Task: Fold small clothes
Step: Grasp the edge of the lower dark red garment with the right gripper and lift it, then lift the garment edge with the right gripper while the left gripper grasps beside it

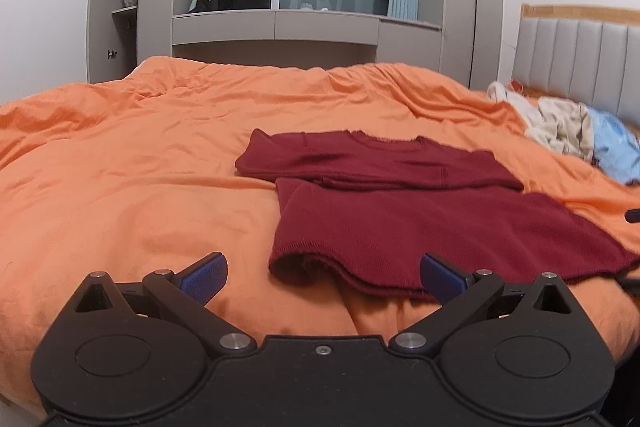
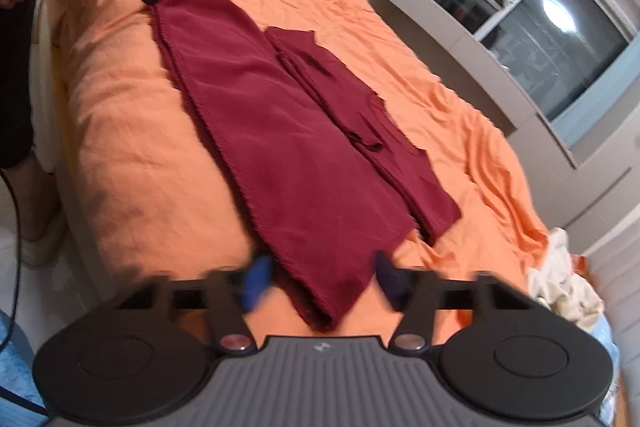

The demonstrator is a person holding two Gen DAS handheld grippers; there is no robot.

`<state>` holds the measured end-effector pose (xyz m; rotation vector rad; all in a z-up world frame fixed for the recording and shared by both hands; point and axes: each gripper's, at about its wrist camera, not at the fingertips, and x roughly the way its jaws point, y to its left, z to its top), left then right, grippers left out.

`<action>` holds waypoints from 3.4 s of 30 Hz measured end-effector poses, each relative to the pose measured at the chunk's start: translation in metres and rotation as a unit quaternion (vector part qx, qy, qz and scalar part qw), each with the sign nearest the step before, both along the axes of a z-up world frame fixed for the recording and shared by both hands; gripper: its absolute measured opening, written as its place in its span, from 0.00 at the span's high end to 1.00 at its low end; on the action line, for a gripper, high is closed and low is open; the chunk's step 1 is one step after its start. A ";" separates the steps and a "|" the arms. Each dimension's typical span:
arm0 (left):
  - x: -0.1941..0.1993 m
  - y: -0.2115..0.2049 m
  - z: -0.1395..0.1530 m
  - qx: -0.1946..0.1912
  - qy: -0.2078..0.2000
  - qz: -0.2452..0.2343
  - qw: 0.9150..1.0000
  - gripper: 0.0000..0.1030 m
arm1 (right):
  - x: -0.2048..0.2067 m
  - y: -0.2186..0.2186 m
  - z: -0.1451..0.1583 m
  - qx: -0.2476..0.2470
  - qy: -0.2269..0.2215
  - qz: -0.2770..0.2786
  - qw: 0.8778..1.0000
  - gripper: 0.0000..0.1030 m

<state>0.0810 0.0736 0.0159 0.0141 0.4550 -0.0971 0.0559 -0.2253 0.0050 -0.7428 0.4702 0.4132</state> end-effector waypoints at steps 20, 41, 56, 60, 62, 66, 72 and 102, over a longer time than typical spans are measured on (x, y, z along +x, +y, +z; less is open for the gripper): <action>0.022 -0.039 -0.004 0.202 -0.008 -0.018 0.979 0.05 | 0.031 -0.061 0.063 0.213 -0.044 -0.059 0.974 0.93; 0.025 -0.029 0.025 0.223 -0.071 -0.019 0.972 0.94 | -0.001 -0.031 0.039 0.120 -0.139 -0.047 0.982 0.94; -0.048 -0.036 0.086 0.164 -0.171 -0.051 0.970 0.95 | -0.078 -0.068 0.097 0.165 -0.246 -0.072 0.952 0.95; -0.084 -0.038 0.107 0.140 -0.177 -0.061 0.972 0.95 | -0.106 -0.073 0.113 0.177 -0.263 -0.070 0.946 0.95; -0.099 -0.039 0.116 0.129 -0.178 -0.063 0.973 0.95 | -0.112 -0.075 0.120 0.183 -0.269 -0.070 0.943 0.95; -0.118 -0.041 0.129 0.107 -0.187 -0.072 0.974 0.95 | -0.106 -0.079 0.126 0.191 -0.269 -0.066 0.942 0.94; -0.102 -0.038 0.129 0.071 -0.177 -0.060 0.980 0.95 | -0.064 -0.075 0.129 0.178 -0.281 -0.070 0.941 0.94; 0.278 -0.032 0.064 0.100 -0.018 0.014 0.995 0.93 | 0.302 -0.070 0.040 0.167 -0.071 -0.144 0.973 0.94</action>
